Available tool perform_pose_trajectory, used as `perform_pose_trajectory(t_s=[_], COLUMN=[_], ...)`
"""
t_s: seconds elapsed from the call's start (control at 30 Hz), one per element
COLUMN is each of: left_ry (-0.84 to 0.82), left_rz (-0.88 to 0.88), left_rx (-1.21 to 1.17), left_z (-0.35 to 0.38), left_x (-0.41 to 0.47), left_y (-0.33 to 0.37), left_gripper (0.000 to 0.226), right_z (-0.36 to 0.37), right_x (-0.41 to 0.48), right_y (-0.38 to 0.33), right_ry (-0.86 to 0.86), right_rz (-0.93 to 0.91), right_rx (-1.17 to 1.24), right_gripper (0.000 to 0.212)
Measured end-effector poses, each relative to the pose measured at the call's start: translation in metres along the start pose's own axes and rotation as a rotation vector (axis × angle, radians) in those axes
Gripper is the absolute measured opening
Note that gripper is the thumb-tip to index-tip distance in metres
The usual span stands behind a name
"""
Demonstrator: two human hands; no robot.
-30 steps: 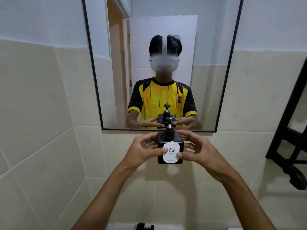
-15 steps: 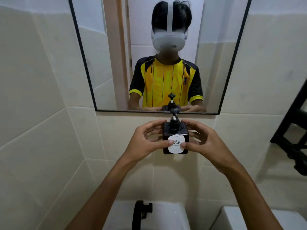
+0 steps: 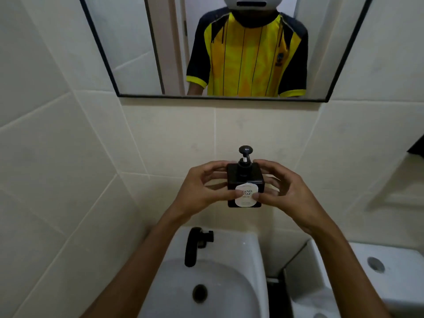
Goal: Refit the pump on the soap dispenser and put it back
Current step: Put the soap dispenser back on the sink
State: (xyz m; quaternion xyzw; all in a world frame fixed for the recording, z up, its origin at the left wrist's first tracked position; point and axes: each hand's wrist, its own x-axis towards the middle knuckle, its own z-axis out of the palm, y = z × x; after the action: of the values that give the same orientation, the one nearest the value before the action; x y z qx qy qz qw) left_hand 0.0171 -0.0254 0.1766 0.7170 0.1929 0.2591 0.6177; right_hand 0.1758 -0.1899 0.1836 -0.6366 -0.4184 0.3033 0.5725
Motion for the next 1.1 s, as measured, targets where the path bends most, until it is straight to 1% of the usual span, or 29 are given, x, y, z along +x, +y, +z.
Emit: perform_pose_trajectory(t_s=[0.17,0.3,0.47,0.63,0.83,0.93,1.1], left_ry=[-0.001,-0.087,-0.156,-0.219,-0.341,-0.415,-0.497], left_rz=[-0.107,-0.193,-0.296,-0.318,-0.325,-0.371,-0.384], left_rx=[0.038,0.116,0.218,0.355,0.646,0.698,0.813], left_z=[0.004,0.002,0.009,0.011,0.013,0.014,0.016], left_x=[-0.008,-0.006,-0.002,0.009,0.019,0.024,0.032], left_y=[-0.032,-0.055,-0.092,-0.131,-0.170,-0.185,-0.207], left_gripper=[0.057,0.065,0.068,0.074,0.087,0.091,0.087], right_z=[0.005,0.008,0.014,0.022,0.034,0.040,0.048], right_x=[-0.001,0.000,0.000,0.006,0.008,0.009,0.012], right_y=[0.035,0.071,0.122,0.162,0.206,0.228,0.255], right_ry=[-0.030,-0.067,-0.104,-0.111,-0.101,-0.100,-0.118], right_rz=[0.060,0.122,0.187,0.235,0.291,0.316,0.357], right_rx=[-0.033,-0.066,-0.120,-0.123,-0.160,-0.191,-0.250], right_gripper=[0.070,0.072,0.075,0.079,0.080,0.083,0.080])
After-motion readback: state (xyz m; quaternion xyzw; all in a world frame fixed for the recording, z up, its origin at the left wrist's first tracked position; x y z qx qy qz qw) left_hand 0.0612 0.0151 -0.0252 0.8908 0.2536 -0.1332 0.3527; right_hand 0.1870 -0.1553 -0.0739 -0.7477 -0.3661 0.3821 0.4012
